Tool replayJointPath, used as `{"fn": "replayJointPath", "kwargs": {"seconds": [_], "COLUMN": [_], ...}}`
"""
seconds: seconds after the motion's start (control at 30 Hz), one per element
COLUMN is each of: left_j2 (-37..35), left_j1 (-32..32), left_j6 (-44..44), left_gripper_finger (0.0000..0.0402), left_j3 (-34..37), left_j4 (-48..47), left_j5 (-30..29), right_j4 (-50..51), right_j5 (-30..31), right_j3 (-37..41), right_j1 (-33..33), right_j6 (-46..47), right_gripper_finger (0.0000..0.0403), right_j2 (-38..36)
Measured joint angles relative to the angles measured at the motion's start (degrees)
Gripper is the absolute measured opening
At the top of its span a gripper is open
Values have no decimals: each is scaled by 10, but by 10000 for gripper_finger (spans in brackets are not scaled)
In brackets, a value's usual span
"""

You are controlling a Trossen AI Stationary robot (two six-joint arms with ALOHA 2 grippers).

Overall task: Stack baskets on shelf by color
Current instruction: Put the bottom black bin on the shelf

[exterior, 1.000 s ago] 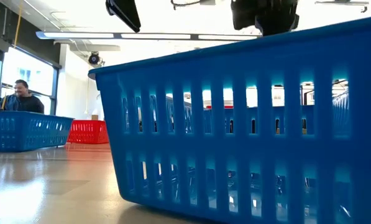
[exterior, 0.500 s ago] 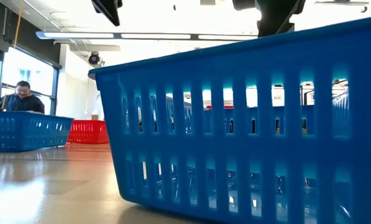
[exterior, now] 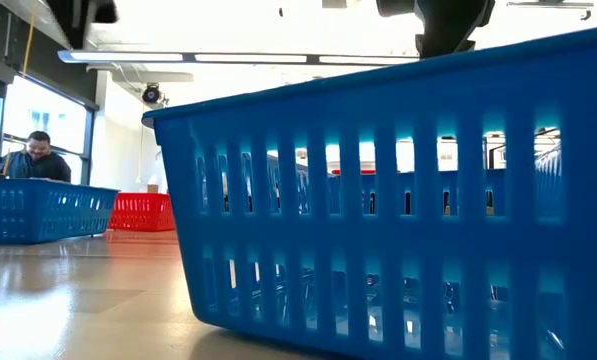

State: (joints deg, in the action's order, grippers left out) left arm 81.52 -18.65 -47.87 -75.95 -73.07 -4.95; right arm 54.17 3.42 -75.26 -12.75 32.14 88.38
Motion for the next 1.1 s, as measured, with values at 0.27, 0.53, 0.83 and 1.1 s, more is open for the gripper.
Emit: {"fn": "replayJointPath", "kwargs": {"seconds": [0.27,0.53,0.83,1.1], "left_j2": [0,0,6,50], "left_j1": [-84,-171,-239,-275], "left_j6": [-243,-467,-650,-767], "left_gripper_finger": [133,133,133,133], "left_j3": [33,76,109,112], "left_j4": [-2,0,41,49], "left_j5": [-2,3,-2,2], "right_j4": [11,13,13,14], "right_j5": [-21,-37,-37,-37], "right_j3": [0,0,0,0], "right_j1": [3,3,3,3], "right_j6": [-32,-80,-128,-132], "right_gripper_finger": [81,81,81,81], "right_j2": [0,0,0,0]}}
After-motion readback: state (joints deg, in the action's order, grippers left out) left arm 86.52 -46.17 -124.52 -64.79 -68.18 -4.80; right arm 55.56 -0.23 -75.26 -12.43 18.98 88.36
